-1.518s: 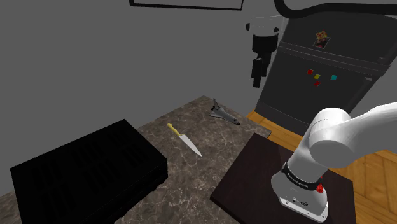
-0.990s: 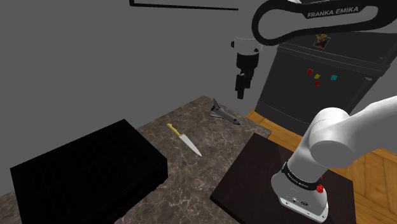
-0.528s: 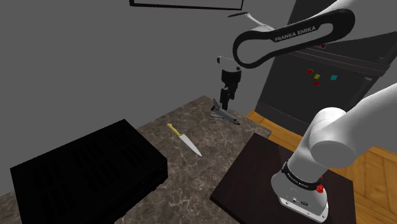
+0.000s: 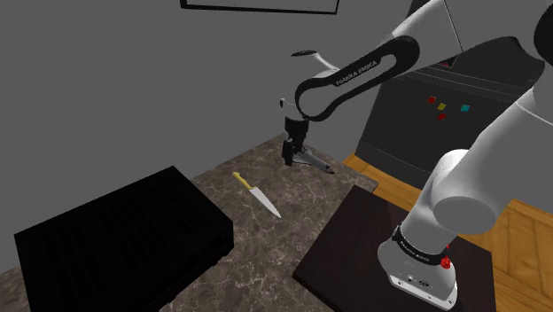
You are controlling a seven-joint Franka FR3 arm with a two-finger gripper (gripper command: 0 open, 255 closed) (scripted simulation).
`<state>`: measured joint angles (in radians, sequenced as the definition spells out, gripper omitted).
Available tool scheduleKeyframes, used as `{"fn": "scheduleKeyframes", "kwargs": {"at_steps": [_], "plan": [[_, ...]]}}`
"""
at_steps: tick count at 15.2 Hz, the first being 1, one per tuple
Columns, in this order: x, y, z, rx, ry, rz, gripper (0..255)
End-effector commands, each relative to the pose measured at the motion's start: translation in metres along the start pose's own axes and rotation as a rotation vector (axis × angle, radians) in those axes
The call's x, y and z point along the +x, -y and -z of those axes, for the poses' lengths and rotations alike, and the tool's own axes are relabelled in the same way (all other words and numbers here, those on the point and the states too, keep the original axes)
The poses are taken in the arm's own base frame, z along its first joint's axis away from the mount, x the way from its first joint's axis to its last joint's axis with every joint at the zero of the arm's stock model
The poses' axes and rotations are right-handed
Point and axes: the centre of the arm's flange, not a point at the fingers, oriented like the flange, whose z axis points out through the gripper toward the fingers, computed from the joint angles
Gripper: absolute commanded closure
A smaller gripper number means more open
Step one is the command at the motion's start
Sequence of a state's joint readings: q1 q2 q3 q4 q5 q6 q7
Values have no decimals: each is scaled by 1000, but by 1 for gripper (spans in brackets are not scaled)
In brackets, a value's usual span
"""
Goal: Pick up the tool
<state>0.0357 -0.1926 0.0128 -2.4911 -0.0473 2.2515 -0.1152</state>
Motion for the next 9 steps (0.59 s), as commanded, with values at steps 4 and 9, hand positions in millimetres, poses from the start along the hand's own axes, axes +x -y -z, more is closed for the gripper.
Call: {"fn": "scheduleKeyframes", "kwargs": {"at_steps": [4, 9], "plan": [[40, 1, -47, 15, -34, 25, 0], [83, 6, -92, 30, -66, 49, 0]]}}
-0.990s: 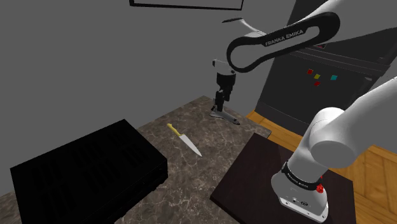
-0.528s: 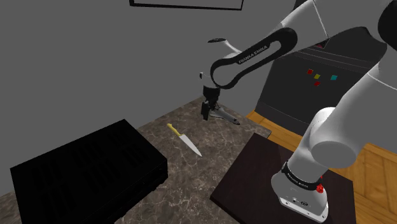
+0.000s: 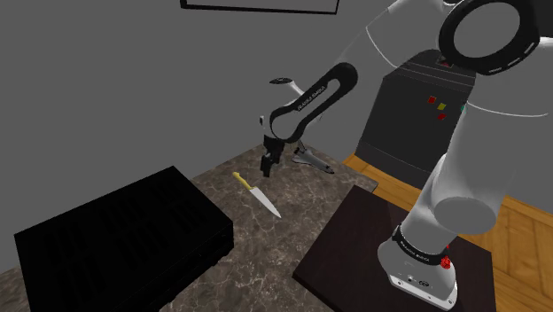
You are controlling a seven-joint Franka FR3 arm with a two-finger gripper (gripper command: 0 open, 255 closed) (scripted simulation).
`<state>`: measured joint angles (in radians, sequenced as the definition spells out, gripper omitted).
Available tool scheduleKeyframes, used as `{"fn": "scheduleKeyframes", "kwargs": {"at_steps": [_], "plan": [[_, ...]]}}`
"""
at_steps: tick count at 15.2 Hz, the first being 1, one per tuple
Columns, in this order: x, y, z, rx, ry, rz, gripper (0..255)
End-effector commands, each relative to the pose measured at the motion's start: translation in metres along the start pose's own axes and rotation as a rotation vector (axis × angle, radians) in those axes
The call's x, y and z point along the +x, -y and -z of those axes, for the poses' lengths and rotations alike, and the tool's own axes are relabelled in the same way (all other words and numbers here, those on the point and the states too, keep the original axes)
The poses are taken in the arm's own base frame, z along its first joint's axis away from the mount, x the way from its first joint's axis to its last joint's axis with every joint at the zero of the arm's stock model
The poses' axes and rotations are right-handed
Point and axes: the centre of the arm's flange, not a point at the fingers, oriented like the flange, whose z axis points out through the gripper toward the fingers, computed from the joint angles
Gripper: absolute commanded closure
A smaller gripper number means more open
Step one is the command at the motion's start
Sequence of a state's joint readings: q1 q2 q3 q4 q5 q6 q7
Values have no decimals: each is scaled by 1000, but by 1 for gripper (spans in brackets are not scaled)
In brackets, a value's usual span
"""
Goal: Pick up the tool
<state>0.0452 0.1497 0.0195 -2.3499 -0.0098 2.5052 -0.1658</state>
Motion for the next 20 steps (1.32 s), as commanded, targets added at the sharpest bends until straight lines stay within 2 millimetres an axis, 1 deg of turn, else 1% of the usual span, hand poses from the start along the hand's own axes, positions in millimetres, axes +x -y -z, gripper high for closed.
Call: {"fn": "scheduleKeyframes", "kwargs": {"at_steps": [1, 8, 15, 17, 18, 20], "plan": [[18, 3, -20, 6, -15, 10, 0], [76, 8, -83, 27, -58, 44, 0], [76, 8, -120, 27, -58, 44, 0], [76, 8, -123, 27, -58, 44, 0], [75, 8, -124, 27, -58, 44, 255], [75, 8, -124, 27, -58, 44, 255]]}}
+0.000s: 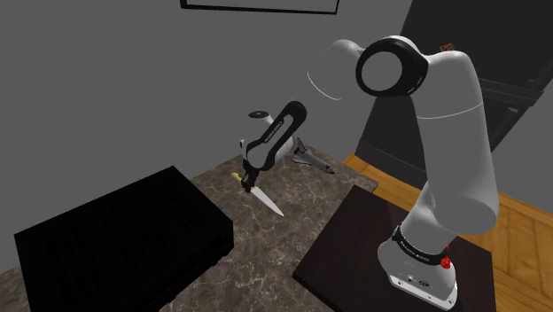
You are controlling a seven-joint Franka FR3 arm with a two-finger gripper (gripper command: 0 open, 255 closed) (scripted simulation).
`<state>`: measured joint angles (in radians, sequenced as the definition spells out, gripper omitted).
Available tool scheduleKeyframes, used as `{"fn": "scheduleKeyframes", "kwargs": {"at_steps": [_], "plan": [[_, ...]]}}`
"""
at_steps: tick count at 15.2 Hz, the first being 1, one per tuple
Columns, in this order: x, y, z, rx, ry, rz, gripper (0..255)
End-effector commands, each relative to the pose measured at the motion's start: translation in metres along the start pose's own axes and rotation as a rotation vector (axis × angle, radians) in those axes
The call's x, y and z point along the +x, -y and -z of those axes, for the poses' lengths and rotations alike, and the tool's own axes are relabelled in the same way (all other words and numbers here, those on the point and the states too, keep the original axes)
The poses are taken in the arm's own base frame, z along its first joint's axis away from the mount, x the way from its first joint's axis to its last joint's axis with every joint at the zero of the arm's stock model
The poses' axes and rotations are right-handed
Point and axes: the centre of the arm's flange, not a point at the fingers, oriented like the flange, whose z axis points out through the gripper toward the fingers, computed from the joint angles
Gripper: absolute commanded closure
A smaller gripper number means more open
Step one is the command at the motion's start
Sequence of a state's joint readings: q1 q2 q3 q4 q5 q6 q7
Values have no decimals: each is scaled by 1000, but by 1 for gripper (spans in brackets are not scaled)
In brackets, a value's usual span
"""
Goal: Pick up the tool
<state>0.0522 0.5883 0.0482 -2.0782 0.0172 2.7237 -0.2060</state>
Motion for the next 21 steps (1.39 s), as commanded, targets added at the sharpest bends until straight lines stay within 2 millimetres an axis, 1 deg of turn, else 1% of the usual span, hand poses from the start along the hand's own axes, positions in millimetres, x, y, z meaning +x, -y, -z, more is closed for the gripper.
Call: {"fn": "scheduleKeyframes", "kwargs": {"at_steps": [1, 7, 21], "plan": [[0, 0, 0, 0, 0, 0, 255], [0, 0, 1, 0, 0, 0, 255], [5, 2, 74, 0, 0, 0, 255]]}}
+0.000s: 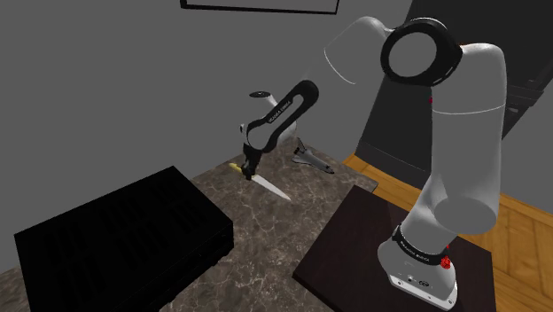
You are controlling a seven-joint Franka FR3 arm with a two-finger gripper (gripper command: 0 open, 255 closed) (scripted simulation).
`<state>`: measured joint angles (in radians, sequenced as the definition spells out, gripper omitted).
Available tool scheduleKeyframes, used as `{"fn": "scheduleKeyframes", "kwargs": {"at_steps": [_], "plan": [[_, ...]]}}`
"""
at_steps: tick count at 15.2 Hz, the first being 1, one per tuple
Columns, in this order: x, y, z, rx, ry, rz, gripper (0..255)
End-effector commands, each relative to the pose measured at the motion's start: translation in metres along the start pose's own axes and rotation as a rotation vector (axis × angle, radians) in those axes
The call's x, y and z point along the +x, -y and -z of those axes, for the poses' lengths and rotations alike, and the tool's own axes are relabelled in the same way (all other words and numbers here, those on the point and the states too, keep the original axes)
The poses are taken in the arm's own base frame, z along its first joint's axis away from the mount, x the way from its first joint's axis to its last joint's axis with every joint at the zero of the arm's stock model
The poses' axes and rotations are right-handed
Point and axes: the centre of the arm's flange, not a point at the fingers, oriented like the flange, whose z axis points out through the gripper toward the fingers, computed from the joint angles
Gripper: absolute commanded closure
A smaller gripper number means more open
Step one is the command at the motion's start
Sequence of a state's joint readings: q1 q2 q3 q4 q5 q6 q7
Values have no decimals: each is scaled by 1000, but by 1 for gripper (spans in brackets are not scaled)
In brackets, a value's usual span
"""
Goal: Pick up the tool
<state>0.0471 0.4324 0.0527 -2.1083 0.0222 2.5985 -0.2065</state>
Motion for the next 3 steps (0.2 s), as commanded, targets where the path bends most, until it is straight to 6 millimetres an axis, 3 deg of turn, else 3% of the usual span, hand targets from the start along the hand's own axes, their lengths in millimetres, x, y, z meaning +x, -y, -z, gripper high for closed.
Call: {"fn": "scheduleKeyframes", "kwargs": {"at_steps": [1, 3], "plan": [[2, 1, 11, 0, 0, 0, 255], [2, 1, 12, 0, 0, 0, 255]]}}
